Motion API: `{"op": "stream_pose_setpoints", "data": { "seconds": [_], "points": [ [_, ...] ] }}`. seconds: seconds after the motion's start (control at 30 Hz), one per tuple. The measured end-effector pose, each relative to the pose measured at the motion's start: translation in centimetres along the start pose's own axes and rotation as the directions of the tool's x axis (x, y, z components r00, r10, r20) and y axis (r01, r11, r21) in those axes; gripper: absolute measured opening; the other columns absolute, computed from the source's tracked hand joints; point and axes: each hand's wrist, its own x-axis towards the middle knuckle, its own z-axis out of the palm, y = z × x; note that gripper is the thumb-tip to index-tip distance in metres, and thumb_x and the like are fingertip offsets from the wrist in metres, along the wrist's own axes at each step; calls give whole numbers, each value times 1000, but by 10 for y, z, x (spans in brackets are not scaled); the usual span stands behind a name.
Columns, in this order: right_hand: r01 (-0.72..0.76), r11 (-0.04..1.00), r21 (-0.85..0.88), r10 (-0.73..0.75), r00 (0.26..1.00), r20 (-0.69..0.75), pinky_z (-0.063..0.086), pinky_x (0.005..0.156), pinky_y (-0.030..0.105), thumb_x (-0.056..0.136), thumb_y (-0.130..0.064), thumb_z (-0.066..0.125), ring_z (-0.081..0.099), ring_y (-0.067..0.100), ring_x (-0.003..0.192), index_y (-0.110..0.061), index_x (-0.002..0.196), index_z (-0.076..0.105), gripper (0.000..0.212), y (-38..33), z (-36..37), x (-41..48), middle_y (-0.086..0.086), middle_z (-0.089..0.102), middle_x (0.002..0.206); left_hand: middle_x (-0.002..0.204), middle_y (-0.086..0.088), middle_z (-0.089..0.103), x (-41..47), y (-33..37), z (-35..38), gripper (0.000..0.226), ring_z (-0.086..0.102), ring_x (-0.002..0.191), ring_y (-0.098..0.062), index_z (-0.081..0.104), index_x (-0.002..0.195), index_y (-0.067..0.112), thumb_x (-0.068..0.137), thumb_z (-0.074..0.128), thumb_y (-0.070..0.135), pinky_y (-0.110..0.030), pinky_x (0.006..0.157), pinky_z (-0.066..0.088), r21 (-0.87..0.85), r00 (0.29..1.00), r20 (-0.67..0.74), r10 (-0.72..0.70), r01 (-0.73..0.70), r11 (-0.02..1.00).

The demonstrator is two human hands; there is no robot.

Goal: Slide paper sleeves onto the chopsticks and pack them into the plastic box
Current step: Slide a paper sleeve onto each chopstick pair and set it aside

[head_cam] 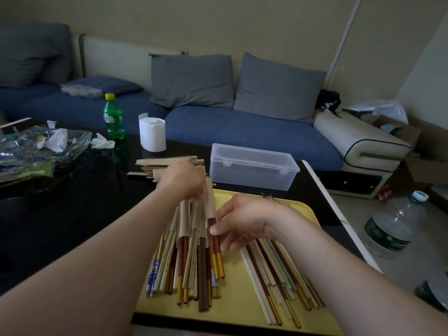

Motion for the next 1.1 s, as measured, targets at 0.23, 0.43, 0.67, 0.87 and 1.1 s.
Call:
{"op": "stream_pose_setpoints", "data": {
  "seconds": [0.23, 0.43, 0.67, 0.87, 1.1],
  "points": [
    [-124, 960, -252, 127, 992, -5, 45, 46, 19, 111, -28, 59, 72, 12, 57, -4, 107, 76, 29, -14, 14, 14, 12, 83, 92, 119, -12, 59, 14, -22, -5, 27, 60, 110, -32, 55, 121, 10, 95, 63, 13, -45, 83, 54, 461, 949, -214, 232, -111, 880],
    [-31, 906, -422, -99, 954, -283, 49, 48, 17, 106, -27, 58, 62, 8, 41, -8, 84, 78, 35, -8, 14, 31, 1, 76, 62, 138, -12, 50, 35, -34, -1, 41, 48, 132, -36, 53, 135, 16, 96, 65, 14, -56, 108, 44, 627, 964, -93, 247, -136, 767],
    [17, 901, -434, -236, 859, -455, 65, 80, 39, 101, -37, 60, 72, 17, 67, -12, 74, 77, 40, -6, 11, 52, -1, 73, 61, 116, -8, 63, 44, -36, 1, 25, 60, 114, -31, 64, 121, 18, 97, 62, 10, -50, 105, 45, 731, 943, -103, 316, -144, 667],
    [31, 913, -406, -243, 842, -481, 63, 76, 36, 101, -36, 63, 68, 16, 64, -12, 77, 73, 35, -4, 4, 55, 1, 72, 68, 108, -9, 66, 38, -34, 0, 16, 61, 110, -31, 67, 111, 16, 95, 62, 14, -49, 101, 48, 736, 897, -195, 398, -134, 663],
    [-77, 933, -350, -134, 831, -539, 60, 69, 31, 105, -31, 56, 74, 16, 71, -13, 97, 75, 28, 6, -18, 44, 2, 79, 73, 80, -2, 59, 19, -19, 2, 22, 58, 75, -24, 51, 93, 16, 103, 44, 34, -44, 84, 47, 536, 817, -296, 495, -287, 794]
  ]
}}
